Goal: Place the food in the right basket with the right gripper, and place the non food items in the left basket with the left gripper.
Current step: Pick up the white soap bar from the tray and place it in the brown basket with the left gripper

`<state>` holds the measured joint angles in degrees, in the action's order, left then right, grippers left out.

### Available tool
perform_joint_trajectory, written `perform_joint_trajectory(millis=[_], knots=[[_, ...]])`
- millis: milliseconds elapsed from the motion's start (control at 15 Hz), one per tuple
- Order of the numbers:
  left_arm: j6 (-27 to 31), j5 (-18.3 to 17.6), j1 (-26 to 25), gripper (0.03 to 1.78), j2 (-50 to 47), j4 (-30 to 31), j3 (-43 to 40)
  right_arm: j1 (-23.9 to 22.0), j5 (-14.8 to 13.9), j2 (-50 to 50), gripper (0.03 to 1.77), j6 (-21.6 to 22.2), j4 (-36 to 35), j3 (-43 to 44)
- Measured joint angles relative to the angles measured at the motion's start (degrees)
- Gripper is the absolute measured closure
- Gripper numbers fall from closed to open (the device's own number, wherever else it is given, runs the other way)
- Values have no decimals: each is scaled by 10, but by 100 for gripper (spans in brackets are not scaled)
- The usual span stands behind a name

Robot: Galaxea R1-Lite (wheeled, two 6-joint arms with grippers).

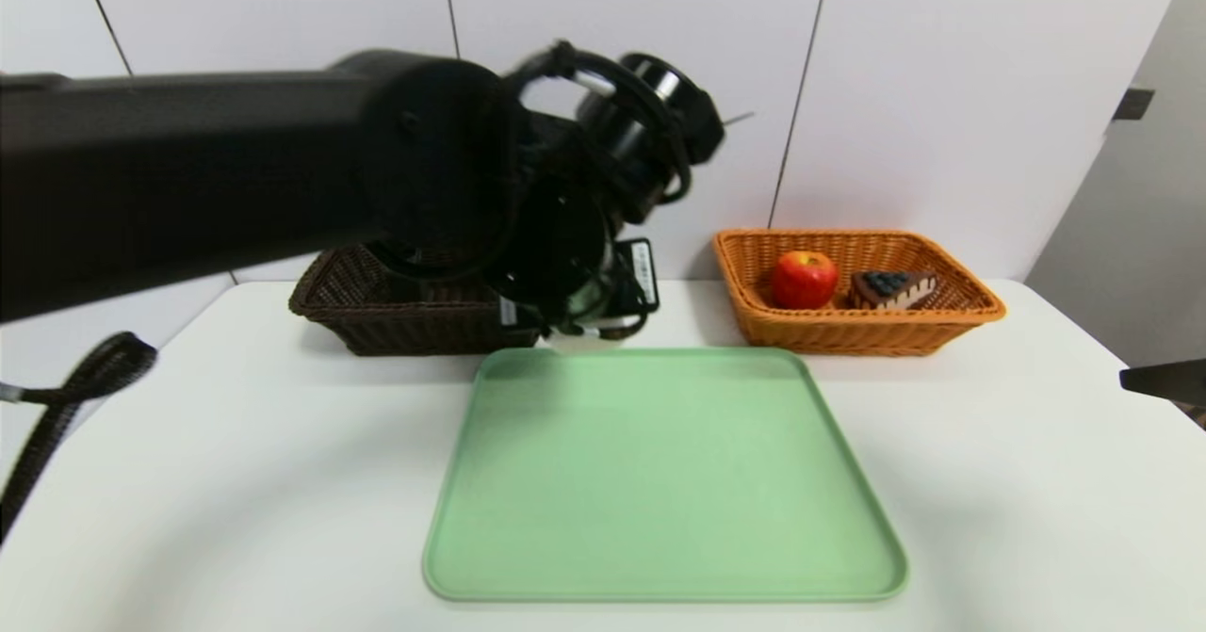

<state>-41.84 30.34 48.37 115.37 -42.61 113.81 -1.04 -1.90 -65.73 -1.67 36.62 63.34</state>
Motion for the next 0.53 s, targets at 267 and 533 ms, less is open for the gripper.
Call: perform_joint_trajectory(millis=[267, 533], knots=[[54, -45, -129, 83, -64, 23, 0, 0, -2, 2, 9, 0, 0, -12], [59, -158, -256, 83, -97, 26, 0, 0, -5, 3, 9, 0, 1, -17]])
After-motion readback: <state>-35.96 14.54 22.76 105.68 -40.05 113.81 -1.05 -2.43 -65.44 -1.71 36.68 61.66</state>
